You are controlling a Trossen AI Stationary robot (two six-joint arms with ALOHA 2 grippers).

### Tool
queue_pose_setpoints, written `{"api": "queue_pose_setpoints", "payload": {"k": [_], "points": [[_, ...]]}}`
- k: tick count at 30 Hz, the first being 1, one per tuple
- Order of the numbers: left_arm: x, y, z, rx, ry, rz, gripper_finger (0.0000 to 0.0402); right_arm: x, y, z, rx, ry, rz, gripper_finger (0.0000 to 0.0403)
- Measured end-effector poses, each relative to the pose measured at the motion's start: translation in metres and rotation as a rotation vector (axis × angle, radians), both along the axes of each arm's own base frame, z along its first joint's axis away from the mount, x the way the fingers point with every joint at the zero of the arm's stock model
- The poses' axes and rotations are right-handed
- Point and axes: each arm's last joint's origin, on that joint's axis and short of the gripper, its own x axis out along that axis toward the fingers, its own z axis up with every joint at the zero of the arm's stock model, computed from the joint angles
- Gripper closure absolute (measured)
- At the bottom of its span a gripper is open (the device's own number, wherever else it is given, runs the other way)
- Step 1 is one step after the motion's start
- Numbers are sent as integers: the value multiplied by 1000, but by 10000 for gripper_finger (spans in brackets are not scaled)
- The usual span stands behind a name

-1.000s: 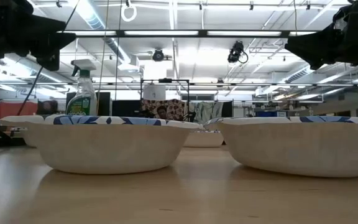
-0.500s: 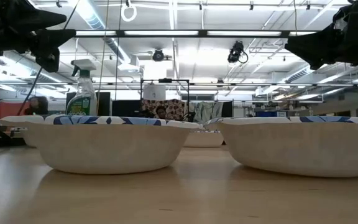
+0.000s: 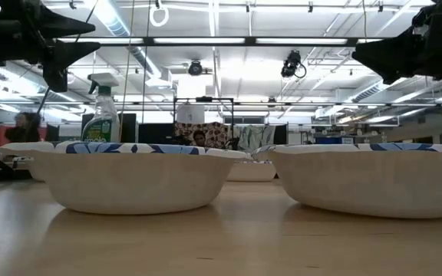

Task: Nest bowls inside each other
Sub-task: Stack the white bowl on top of the white bowl

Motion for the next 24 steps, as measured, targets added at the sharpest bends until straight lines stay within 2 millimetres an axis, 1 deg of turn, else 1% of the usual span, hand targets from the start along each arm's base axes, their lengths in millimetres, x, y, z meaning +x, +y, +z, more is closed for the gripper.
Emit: {"api": "queue_pose_setpoints", "payload": {"k": [4, 9, 12, 15, 19, 24], "points": [[1, -2, -1, 72, 18, -43, 246, -2, 1, 6, -6, -65, 4, 239], [1, -3, -3, 203, 67, -43, 246, -5, 2, 16, 46, -195, 44, 239], [2, -3, -4, 280, 95, -25, 246, -6, 3, 18, 104, -229, 82, 239], [2, -3, -3, 341, 105, -1, 246, -7, 2, 19, 171, -271, 71, 239], [1, 1, -3, 346, 130, 83, 246, -6, -1, 18, 260, -289, 33, 240], [2, 9, -3, 325, 143, 170, 246, 4, -8, 9, 349, -207, -59, 247]]}}
